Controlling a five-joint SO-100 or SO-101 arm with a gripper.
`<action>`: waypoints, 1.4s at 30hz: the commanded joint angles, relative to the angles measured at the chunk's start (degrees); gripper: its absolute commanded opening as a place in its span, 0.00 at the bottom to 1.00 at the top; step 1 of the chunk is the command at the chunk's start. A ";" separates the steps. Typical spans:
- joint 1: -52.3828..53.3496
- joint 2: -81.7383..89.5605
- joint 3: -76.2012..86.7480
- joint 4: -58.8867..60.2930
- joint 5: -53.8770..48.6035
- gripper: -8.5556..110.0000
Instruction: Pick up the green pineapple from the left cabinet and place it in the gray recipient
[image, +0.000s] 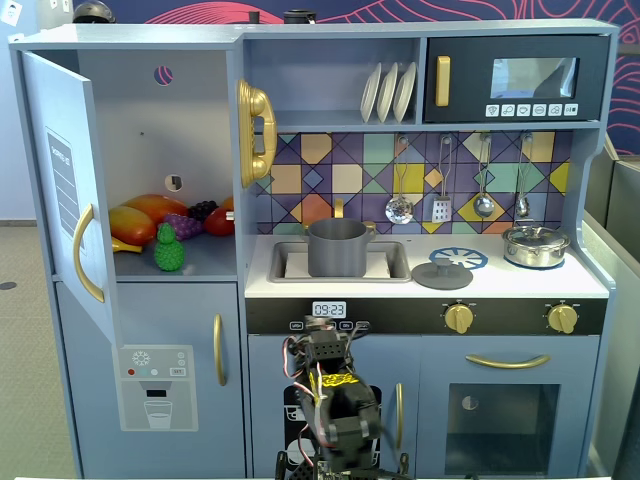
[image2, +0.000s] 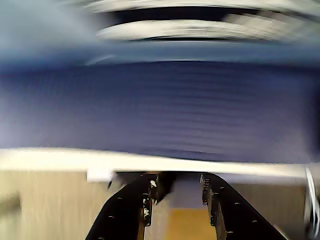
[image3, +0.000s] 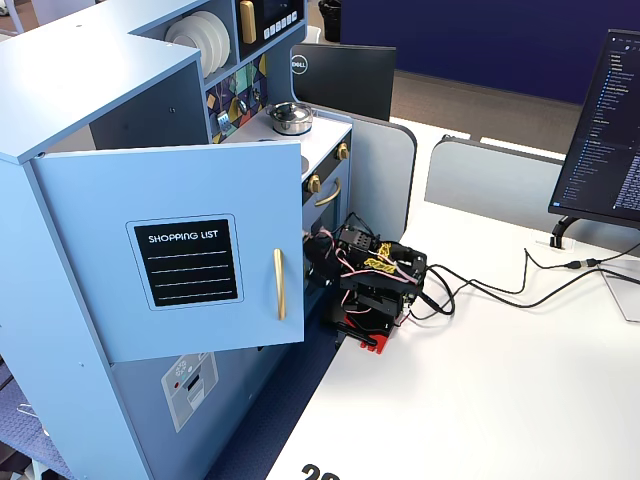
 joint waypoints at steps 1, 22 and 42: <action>-20.83 1.76 -9.40 -6.15 4.66 0.07; -32.43 -25.05 -35.95 -64.42 -6.68 0.24; -25.31 -47.99 -45.62 -82.18 -3.16 0.44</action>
